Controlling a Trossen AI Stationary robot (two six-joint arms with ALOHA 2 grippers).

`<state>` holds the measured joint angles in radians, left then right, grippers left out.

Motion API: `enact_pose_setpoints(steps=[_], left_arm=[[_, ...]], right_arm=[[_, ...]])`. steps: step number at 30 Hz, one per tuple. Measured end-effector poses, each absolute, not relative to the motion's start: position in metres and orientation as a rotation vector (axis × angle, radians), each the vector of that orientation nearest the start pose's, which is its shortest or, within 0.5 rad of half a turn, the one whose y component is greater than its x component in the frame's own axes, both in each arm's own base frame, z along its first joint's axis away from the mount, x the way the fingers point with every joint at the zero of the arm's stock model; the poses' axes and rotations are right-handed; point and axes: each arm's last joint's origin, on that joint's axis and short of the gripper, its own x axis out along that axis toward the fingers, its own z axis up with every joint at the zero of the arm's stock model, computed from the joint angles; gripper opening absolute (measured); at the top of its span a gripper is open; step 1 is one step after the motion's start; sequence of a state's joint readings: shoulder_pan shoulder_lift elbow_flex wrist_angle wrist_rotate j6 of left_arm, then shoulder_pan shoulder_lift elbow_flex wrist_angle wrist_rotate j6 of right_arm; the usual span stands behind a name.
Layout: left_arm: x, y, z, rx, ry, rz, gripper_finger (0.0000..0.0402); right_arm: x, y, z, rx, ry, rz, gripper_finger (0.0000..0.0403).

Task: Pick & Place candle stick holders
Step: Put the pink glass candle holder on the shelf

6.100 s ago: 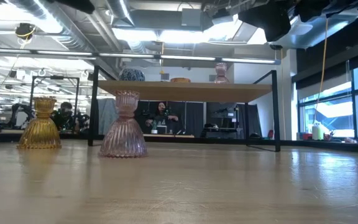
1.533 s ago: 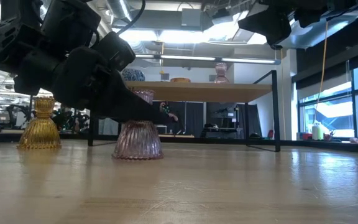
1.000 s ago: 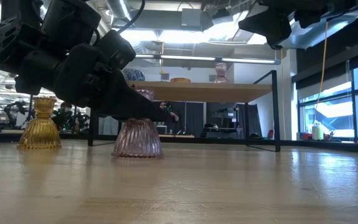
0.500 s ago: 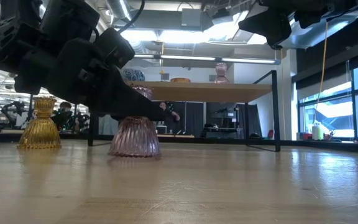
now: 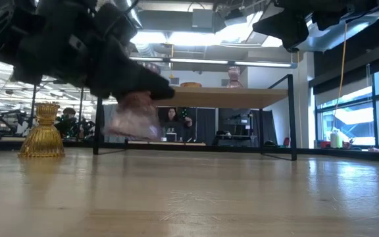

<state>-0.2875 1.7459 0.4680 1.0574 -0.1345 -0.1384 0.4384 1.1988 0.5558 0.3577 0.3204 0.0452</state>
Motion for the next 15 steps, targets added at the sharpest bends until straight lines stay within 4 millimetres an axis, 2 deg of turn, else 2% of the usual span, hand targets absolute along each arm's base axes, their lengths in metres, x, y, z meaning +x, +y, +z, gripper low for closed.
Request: enact_pose_setpoints(steps=[5,11,15], left_arm=[[0.272,-0.076,0.141,-0.057,0.225,-0.137,0.0124],[0.263,-0.073,0.165,-0.011,0.197,-0.118,0.0135],[0.257,-0.070,0.178,0.028,0.193,-0.084,0.0128]], right_arm=[[0.228,0.097,0.224,-0.062,0.270,0.111,0.0321],[0.228,0.097,0.223,-0.059,0.270,0.111,0.0321],[0.228,0.097,0.223,-0.059,0.271,0.111,0.0321]])
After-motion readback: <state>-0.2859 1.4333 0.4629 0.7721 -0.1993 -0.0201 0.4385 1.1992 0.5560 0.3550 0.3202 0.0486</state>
